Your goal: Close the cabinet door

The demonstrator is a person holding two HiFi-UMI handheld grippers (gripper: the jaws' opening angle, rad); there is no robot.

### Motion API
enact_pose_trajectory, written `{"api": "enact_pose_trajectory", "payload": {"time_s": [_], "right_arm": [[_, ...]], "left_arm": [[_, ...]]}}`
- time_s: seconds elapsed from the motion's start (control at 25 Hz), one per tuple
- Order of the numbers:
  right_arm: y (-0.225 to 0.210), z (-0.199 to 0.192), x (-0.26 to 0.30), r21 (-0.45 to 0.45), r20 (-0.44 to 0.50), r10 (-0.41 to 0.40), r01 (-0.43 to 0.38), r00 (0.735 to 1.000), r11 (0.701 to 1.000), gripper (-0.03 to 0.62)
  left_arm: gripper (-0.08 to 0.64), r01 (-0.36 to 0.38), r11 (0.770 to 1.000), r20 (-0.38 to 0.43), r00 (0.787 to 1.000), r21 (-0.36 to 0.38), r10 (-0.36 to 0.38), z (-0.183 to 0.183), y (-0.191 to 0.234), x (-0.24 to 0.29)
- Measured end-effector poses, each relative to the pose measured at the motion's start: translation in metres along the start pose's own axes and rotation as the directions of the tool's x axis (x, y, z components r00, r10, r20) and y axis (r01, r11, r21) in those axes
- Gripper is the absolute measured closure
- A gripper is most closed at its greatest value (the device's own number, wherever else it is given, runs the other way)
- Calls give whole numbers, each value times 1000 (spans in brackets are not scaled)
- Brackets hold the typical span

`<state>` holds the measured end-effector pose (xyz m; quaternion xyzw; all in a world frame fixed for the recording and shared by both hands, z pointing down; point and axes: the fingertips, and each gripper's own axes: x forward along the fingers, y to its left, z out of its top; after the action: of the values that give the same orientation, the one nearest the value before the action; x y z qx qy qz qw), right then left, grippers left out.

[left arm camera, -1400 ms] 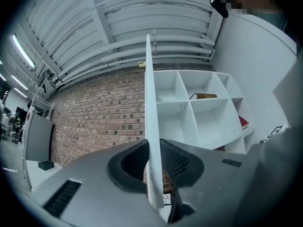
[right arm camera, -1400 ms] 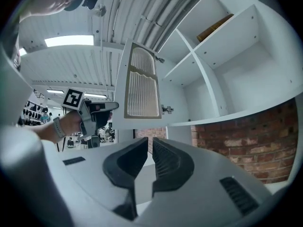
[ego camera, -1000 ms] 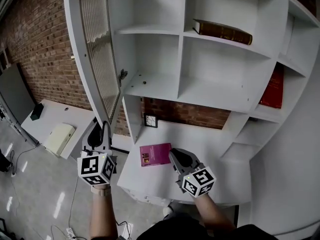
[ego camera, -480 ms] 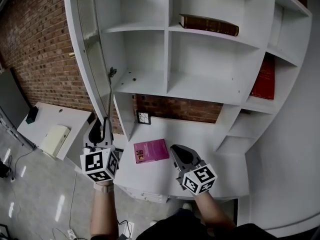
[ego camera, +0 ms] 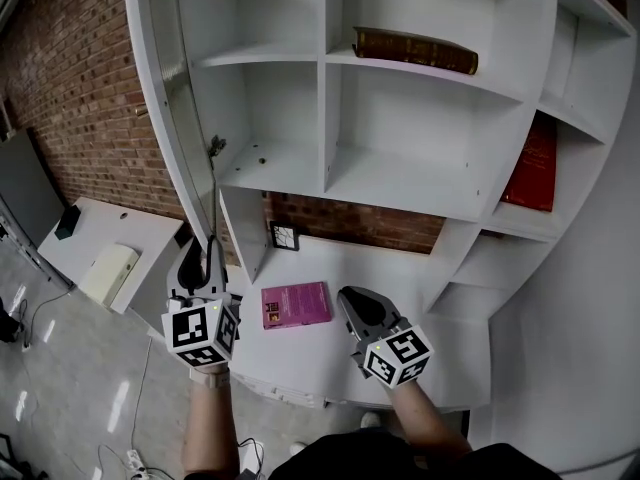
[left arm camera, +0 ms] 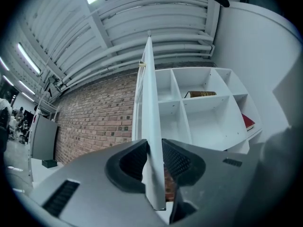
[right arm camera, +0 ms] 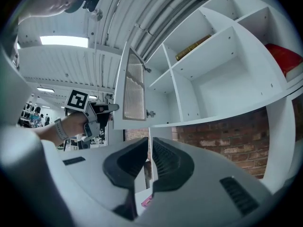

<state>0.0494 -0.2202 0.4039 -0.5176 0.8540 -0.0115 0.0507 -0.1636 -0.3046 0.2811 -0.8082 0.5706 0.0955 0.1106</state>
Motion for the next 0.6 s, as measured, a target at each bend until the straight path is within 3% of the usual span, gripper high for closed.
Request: {"api": "enact_pose_trajectory", "payload": {"time_s": [0.6], "right_arm": [[-71,6,-8,-2,-3,55,-55,998,998,555]], "left_arm": [[436,-52,998,25,998,21,51,-6,-60,32]]}}
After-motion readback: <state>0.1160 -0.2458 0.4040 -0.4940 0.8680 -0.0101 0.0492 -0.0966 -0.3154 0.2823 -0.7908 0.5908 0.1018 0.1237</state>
